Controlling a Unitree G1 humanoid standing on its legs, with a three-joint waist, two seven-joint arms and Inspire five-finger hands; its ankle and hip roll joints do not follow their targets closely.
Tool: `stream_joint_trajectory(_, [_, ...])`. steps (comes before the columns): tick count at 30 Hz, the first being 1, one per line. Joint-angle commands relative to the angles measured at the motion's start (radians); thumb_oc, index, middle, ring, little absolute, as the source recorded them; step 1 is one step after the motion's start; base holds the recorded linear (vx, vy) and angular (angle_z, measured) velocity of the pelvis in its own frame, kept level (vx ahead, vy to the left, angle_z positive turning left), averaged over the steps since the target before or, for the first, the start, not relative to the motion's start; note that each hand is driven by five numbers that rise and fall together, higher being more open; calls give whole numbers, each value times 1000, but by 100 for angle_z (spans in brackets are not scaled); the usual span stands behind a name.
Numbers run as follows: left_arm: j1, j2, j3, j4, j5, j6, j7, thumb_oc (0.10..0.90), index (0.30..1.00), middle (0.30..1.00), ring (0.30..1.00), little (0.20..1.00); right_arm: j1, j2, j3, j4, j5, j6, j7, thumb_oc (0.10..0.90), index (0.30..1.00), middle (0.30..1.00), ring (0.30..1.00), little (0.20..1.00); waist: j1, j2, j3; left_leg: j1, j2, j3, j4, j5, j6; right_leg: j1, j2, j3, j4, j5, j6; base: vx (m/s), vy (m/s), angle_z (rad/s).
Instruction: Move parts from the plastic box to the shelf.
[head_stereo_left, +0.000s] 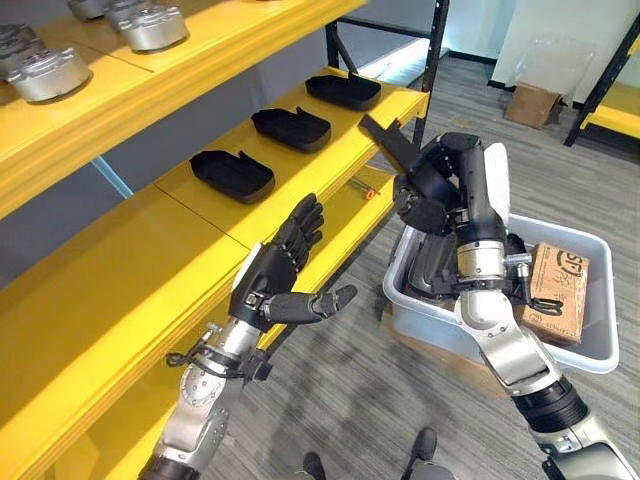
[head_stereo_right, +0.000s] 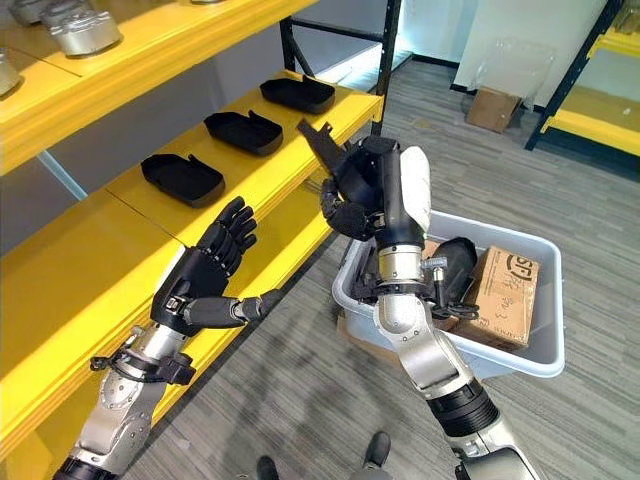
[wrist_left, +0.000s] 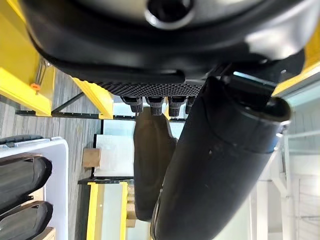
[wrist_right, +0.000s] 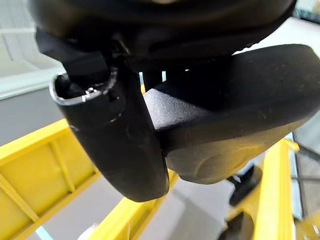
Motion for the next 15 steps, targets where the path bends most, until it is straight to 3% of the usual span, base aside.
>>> stream_joint_trajectory(1, [-65, 37, 18, -132, -15, -107, -9, 900, 1000, 1000, 1000, 1000, -115, 13, -75, -183, -94, -156, -78, 400, 300, 300, 300, 300, 1, 1, -79, 82, 39, 80, -6, -75, 0, 24, 22, 5, -19, -40, 102, -31, 140, 7])
stream_joint_trajectory(9, [-71, 29, -18, -115, -80, -81, -42, 900, 1000, 1000, 1000, 1000, -78, -5, -86, -233, -149, -194, -53, 400, 300, 300, 300, 300, -15, -5, -71, 74, -2, 17, -25, -85, 24, -22, 12, 83, -18, 7, 119, -1, 151, 11])
stream_joint_trajectory(12, [-81, 18, -40, -98, -124, -73, -89, 900, 1000, 1000, 1000, 1000, -49, -24, -88, -259, -155, -182, -43, 400, 300, 300, 300, 300, -36, -14, -75, 41, -20, -26, -26, -73, 43, -37, 29, 168, -12, 2, 95, -23, 84, 49])
stream_joint_trajectory(13, [-86, 13, -71, -86, -126, -80, -112, 900, 1000, 1000, 1000, 1000, -24, -29, -90, -265, -171, -184, -47, 400, 300, 300, 300, 300, -54, -14, -73, 30, -24, -81, -26, -76, 59, -45, 65, 262, 44, -44, 78, 60, 66, 109])
stream_joint_trajectory(15, [-87, 13, -82, -88, -126, -80, -121, 900, 1000, 1000, 1000, 1000, -2, -41, -98, -277, -164, -195, -45, 400, 300, 300, 300, 300, -64, -18, -75, 19, -25, -108, -26, -70, 68, -48, 105, 316, 84, -90, 66, 34, 16, 120])
